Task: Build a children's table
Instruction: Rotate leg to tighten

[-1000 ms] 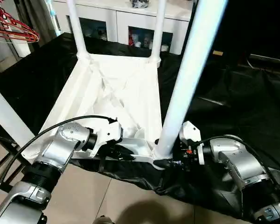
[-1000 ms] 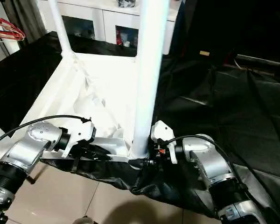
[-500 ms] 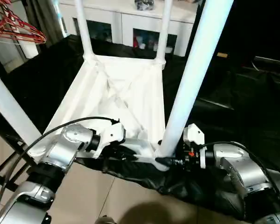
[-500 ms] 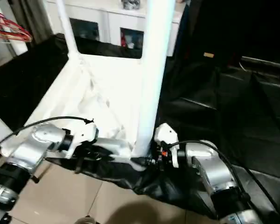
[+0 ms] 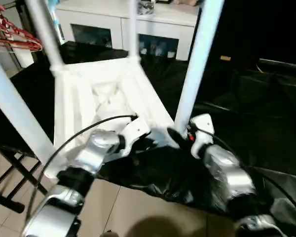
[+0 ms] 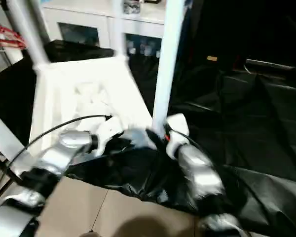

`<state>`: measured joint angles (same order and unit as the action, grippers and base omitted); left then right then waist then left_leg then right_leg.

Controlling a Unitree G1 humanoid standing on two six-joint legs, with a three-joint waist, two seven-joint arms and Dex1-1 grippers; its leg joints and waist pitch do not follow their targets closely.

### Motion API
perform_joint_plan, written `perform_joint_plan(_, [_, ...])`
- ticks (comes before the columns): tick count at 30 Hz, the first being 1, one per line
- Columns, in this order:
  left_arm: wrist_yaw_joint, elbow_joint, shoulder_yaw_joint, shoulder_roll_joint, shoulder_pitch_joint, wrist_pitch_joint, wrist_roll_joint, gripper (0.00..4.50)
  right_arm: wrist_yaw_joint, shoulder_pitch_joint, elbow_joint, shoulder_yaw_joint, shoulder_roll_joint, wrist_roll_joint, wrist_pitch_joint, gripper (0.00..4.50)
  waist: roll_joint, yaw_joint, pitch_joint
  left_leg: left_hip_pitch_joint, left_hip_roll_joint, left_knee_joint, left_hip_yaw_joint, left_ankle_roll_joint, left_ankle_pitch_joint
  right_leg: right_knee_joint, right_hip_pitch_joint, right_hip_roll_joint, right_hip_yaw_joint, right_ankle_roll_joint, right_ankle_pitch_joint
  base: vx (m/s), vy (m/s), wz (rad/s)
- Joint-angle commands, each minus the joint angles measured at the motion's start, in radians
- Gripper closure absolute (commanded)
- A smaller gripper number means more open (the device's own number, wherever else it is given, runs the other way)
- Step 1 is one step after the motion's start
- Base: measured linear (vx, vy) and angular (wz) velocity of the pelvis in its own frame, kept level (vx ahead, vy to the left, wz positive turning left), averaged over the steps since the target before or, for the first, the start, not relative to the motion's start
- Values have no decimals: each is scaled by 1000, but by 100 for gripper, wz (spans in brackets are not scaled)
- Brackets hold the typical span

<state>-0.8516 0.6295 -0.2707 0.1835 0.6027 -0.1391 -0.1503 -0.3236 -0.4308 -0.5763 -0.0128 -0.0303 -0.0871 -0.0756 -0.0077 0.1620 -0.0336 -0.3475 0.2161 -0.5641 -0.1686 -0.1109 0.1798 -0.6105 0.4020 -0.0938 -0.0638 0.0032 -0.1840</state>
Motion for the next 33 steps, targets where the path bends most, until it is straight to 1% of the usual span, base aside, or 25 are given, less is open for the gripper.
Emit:
perform_joint_plan(1, [40, -26, -58, -90, 24, 29, 7, 450, -53, 0, -35, -117, 91, 29, -4, 116, -3, -3, 49, -4, 6, 74, 1, -10, 262, 86, -39, -48, 37, -112, -325, 0, 0, 0])
perform_joint_plan(3, [33, -28, -61, -89, 24, 42, 9, 450, -74, 1, -29, -114, 86, 19, -4, 116, -2, -2, 49, -6, 6, 74, 0, -5, 254, 82, -41, -45, 37, -122, -285, 0, 0, 0])
perform_joint_plan(4, [3, -35, -60, -79, 20, 66, 19, 450, -107, 9, -10, -111, 67, 6, -10, 99, 2, -2, 49, -6, 5, 74, 0, -3, 258, 83, -42, -45, 37, -126, -272, 0, 0, 0])
perform_joint_plan(6, [-28, -42, -59, -64, 14, 80, 24, 450, -132, 17, 5, -119, 44, 7, -13, 69, 0, -1, 49, -5, 6, 74, -1, 0, 264, 83, -42, -45, 38, -130, -267, 0, 0, 0])
perform_joint_plan(8, [-70, -51, -62, -41, 6, 101, 31, 450, -180, 29, 31, -131, 13, 5, -21, 61, 0, 1, 48, -5, 5, 73, -1, 6, 270, 85, -44, -46, 38, -126, -277, 0, 0, 0])
perform_joint_plan(9, [-116, -59, -66, -13, -2, 112, 36, 450, -256, 44, 68, -142, -26, -8, -27, 61, 3, 4, 49, -7, 6, 74, 0, 12, 263, 84, -47, -46, 38, -124, -266, 0, 0, 0])
perform_joint_plan(12, [-139, -64, -66, 2, -8, 110, 37, 450, -304, 53, 88, -150, -52, -12, -23, 61, 1, 2, 49, -8, 7, 73, -1, 18, 250, 81, -47, -46, 38, -134, -239, 0, 0, 0])
perform_joint_plan(13, [-157, -65, -65, 14, -12, 118, 42, 450, -345, 59, 104, -158, -75, -14, -20, 61, 2, 2, 50, -6, 8, 72, -2, 16, 242, 79, -46, -45, 38, -145, -223, 0, 0, 0])
perform_joint_plan(14, [-178, -68, -64, 27, -16, 126, 49, 450, -395, 67, 122, -165, -102, -22, -18, 61, 1, 3, 50, -6, 8, 70, -2, 17, 240, 78, -47, -44, 37, -149, -214, 0, 0, 0])
perform_joint_plan(16, [-224, -76, -62, 49, -26, 139, 65, 450, -480, 80, 152, -173, -148, -33, -14, 61, 3, 5, 52, -8, 9, 68, -2, 28, 228, 73, -50, -44, 37, -162, -168, 0, 0, 0])
perform_joint_plan(17, [-249, -82, -60, 58, -31, 141, 76, 450, -518, 84, 163, -176, -167, -41, -14, 61, 5, 6, 53, -7, 9, 65, -3, 33, 215, 69, -49, -43, 38, -173, -135, 0, 0, 0])
perform_joint_plan(18, [-289, -94, -57, 71, -40, 146, 94, 450, -576, 91, 183, -183, -198, -53, -13, 61, 5, 6, 53, -8, 8, 65, -3, 35, 213, 66, -52, -43, 37, -181, -122, 0, 0, 0])
perform_joint_plan(19, [-343, -111, -53, 88, -51, 145, 120, 450, -646, 101, 211, -194, -240, -65, -12, 61, 3, 8, 53, -9, 9, 62, -4, 44, 203, 64, -54, -41, 36, -193, -97, 0, 0, 0])
perform_joint_plan(20, [-346, -112, -53, 88, -52, 145, 121, 450, -648, 101, 212, -195, -241, -65, -12, 61, 3, 9, 52, -10, 10, 61, -5, 48, 200, 63, -55, -41, 35, -196, -90, 0, 0, 0])
perform_joint_plan(21, [-383, -119, -53, 102, -55, 150, 132, 450, -706, 108, 234, -201, -271, -77, -16, 61, 3, 12, 53, -9, 9, 59, -8, 57, 197, 63, -53, -40, 36, -200, -85, 0, 0, 0])
perform_joint_plan(22, [-403, -122, -54, 111, -56, 150, 136, 450, -734, 111, 244, -204, -287, -82, -15, 61, 4, 15, 54, -8, 11, 58, -7, 64, 194, 61, -54, -42, 35, -206, -87, 0, 0, 0])
perform_joint_plan(23, [-425, -121, -55, 121, -56, 155, 137, 450, -767, 112, 253, -205, -303, -89, -17, 61, 4, 17, 53, -8, 12, 58, -8, 66, 192, 61, -52, -42, 35, -211, -87, 0, 0, 0])
perform_joint_plan(24, [-442, -115, -56, 130, -53, 164, 137, 450, -792, 111, 257, -205, -315, -94, -18, 61, 4, 19, 52, -9, 11, 58, -8, 67, 195, 62, -53, -42, 35, -211, -96, 0, 0, 0])
perform_joint_plan(25, [-485, -108, -63, 150, -47, 173, 142, 450, -831, 105, 254, -207, -335, -101, -11, 61, 3, 21, 51, -9, 13, 59, -8, 65, 202, 64, -52, -43, 35, -209, -115, 0, 0, 0])
perform_joint_plan(26, [-485, -108, -63, 150, -47, 173, 142, 450, -831, 105, 254, -207, -335, -101, -11, 61, 3, 21, 50, -10, 12, 60, -7, 63, 210, 64, -52, -43, 34, -207, -133, 0, 0, 0])
perform_joint_plan(27, [-500, -107, -66, 156, -46, 174, 145, 450, -844, 103, 254, -209, -341, -103, -10, 61, 4, 22, 51, -7, 13, 61, -7, 54, 224, 67, -51, -45, 35, -201, -164, 0, 0, 0])
perform_joint_plan(28, [-521, -108, -70, 164, -44, 180, 148, 450, -866, 102, 257, -215, -352, -105, -7, 61, 3, 22, 50, -7, 13, 62, -7, 53, 225, 68, -51, -45, 35, -201, -169, 0, 0, 0])
perform_joint_plan(30, [-549, -111, -74, 175, -43, 184, 152, 450, -902, 100, 266, -223, -369, -113, -16, 61, 2, 23, 51, -7, 14, 61, -7, 51, 219, 66, -51, -44, 36, -199, -166, 0, 0, 0])
perform_joint_plan(31, [-549, -111, -74, 175, -43, 184, 152, 450, -902, 100, 266, -223, -369, -113, -16, 61, 0, 25, 51, -6, 14, 60, -7, 53, 210, 65, -51, -44, 36, -202, -156, 0, 0, 0])
perform_joint_plan(33, [-586, -110, -76, 187, -38, 185, 156, 450, -951, 100, 281, -241, -395, -113, -23, 61, -3, 29, 52, -5, 15, 58, -8, 57, 195, 63, -50, -43, 36, -205, -140, 0, 0, 0])
